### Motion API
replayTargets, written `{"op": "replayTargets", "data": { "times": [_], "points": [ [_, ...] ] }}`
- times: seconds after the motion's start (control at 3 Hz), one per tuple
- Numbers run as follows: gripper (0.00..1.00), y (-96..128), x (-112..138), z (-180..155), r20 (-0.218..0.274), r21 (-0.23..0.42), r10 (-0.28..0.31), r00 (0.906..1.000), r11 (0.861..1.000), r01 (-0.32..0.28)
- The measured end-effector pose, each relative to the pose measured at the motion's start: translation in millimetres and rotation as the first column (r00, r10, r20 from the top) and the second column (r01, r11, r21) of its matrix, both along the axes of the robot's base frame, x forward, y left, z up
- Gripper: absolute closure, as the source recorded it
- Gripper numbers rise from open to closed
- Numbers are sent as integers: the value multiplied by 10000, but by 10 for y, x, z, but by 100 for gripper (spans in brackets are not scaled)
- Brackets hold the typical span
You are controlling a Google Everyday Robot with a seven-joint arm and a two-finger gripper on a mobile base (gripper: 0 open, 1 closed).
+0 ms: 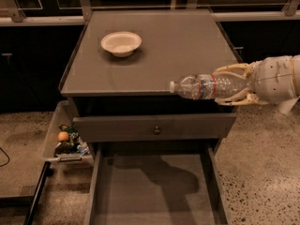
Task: Pick water bottle from middle drawer and place on counter
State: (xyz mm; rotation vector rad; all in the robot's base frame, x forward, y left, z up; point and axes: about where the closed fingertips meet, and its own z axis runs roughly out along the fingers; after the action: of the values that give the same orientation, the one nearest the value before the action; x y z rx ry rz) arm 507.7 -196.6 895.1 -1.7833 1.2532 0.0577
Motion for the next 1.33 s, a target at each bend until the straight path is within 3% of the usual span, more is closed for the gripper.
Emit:
{"op": "replayTargets", "data": {
  "times": [0.33, 0.67, 1.33],
  "points": [
    [100, 5, 66, -28, -49, 49, -42, 10000, 10000, 42],
    [100, -104, 381, -37, -42, 141, -374, 9993, 9992, 375],
    [100, -221, 1251, 53, -221, 1014, -718, 9972, 9921, 737]
  ]
}}
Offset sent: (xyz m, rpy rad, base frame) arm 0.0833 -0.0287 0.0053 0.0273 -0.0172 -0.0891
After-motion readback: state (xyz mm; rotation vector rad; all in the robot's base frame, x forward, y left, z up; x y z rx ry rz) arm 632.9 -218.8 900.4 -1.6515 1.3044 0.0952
